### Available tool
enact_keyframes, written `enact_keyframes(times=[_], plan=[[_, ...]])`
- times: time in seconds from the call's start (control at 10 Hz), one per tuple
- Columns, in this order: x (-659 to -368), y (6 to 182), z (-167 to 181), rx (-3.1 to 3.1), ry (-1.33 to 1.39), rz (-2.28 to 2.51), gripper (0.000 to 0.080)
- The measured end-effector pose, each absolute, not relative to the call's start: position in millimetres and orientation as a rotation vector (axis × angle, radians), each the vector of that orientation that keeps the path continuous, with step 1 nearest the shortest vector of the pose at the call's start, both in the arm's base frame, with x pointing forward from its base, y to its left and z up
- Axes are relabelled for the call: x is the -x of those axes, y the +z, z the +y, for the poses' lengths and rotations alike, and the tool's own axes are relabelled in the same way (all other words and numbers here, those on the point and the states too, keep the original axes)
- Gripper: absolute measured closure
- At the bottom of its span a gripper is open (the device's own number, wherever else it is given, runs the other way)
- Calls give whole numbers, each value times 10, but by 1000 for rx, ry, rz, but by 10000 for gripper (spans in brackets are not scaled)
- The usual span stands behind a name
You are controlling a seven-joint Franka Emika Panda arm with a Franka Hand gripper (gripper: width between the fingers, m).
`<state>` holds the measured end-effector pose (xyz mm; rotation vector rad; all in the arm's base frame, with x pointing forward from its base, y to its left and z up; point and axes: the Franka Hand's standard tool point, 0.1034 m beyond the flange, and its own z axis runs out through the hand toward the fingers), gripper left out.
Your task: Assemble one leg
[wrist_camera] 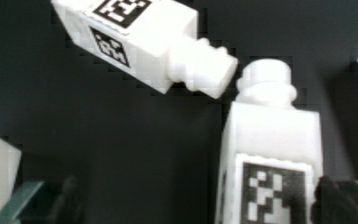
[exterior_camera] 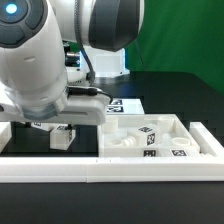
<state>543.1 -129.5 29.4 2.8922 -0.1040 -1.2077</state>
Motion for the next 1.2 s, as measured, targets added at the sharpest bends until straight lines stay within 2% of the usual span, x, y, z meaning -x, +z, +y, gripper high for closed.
enact_keyframes(times=[0.2, 0.6, 0.9, 1.2], plan=[[-5462, 406, -1329, -2917, -1239, -134, 150], [-5482, 394, -1294, -2925, -1234, -172, 150], [-5634, 428, -1082, -2963, -1182, -188, 150], [-5591, 233, -1186, -2988, -1151, -144, 150]])
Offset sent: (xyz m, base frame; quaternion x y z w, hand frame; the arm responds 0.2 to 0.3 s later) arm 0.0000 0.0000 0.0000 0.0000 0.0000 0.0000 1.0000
